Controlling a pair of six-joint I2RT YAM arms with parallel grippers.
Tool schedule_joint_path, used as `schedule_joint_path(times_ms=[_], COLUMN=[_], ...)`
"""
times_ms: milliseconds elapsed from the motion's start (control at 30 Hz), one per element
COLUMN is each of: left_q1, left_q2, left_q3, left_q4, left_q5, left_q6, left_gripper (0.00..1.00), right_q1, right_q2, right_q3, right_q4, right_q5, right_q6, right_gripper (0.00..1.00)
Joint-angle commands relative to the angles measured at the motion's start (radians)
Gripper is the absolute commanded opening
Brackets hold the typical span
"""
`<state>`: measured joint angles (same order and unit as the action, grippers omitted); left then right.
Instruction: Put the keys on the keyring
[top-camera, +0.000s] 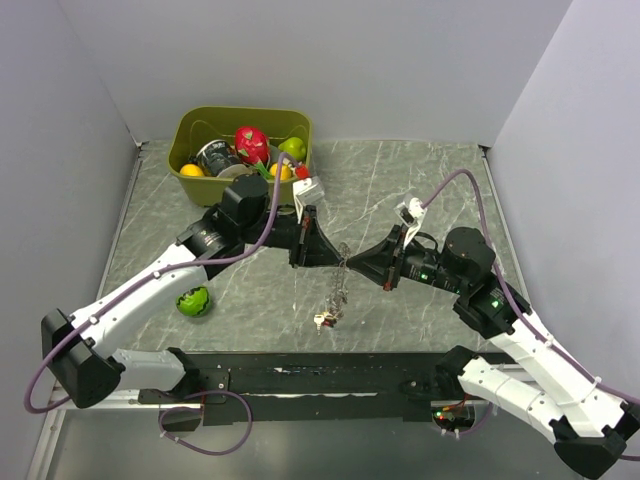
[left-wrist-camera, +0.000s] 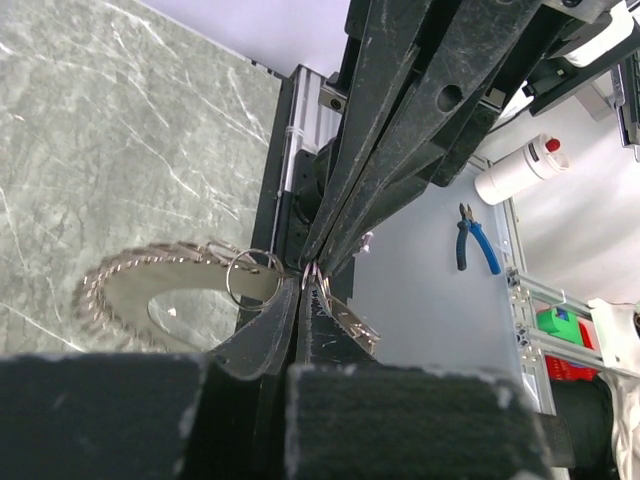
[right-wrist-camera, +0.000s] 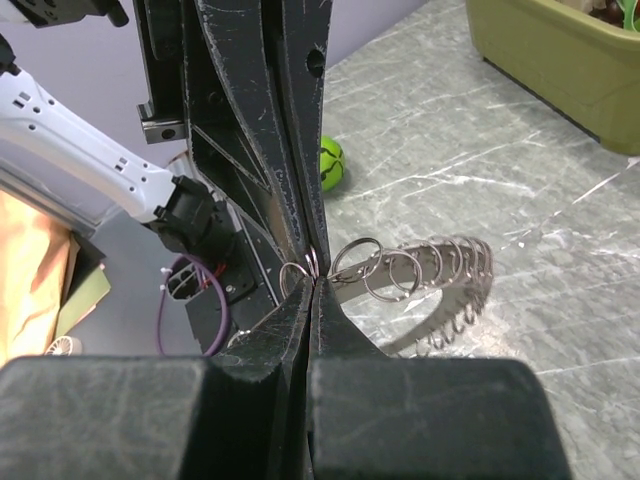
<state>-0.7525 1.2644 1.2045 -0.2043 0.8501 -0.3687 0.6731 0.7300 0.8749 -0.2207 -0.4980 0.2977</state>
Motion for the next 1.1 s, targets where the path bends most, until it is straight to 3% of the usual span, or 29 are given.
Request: schedule_joint_path(times_ms=[0,100,133,233,333,433,633,900,1067], left_q1=[-0.011,-0.013,-0.013,-0.013,-0.013,-0.015,-0.024,-0.048,-0.059], left_q2=[-0.074,-0.118,-0.131,-0.186,-0.241,-0.299,-0.381,-0.477,-0.517], left_q3=[-0.011,-0.043,-0.069,-0.130,-0.189,-0.242,-0.287,-0.355,-0.370], left_q4=[0.080,0.112,0.126,0.193,0.256,0.302,0.287,0.252,0.230], left_q5=[-0.023,-0.080,-0.097,-0.147,-0.190,-0.238,-0.283,-0.266,-0.272], left_q6=[0.013,0.028,0.031,0.050,0.097,0.165,0.348,0.670,0.763], left_gripper=[0.01,0.01,0.01,0.01,0.01,0.01,0.01,0.01,0.01], right_q1=[-0.001,-0.003,-0.001,-0.003,-0.003,-0.003,-0.004,-0.004,-0.004], right_q2=[-0.033,-0.069,-0.087,-0.124,-0.152,-0.156,-0.146,-0.121,-0.103], right_q3=[-0.005,-0.016,-0.017,-0.024,-0.020,-0.008,0.001,0.003,0.009], right_q4=[0.098,0.098,0.101,0.095,0.080,0.060,0.044,0.038,0.034], right_q5=[0.006,0.022,0.027,0.047,0.081,0.099,0.102,0.093,0.088], right_q6=[-0.005,-0.023,-0.028,-0.048,-0.063,-0.074,-0.077,-0.077,-0.078], right_gripper=[0.00,0.14,0.33,0.60,0.78,0.89,0.99,0.99,0.99])
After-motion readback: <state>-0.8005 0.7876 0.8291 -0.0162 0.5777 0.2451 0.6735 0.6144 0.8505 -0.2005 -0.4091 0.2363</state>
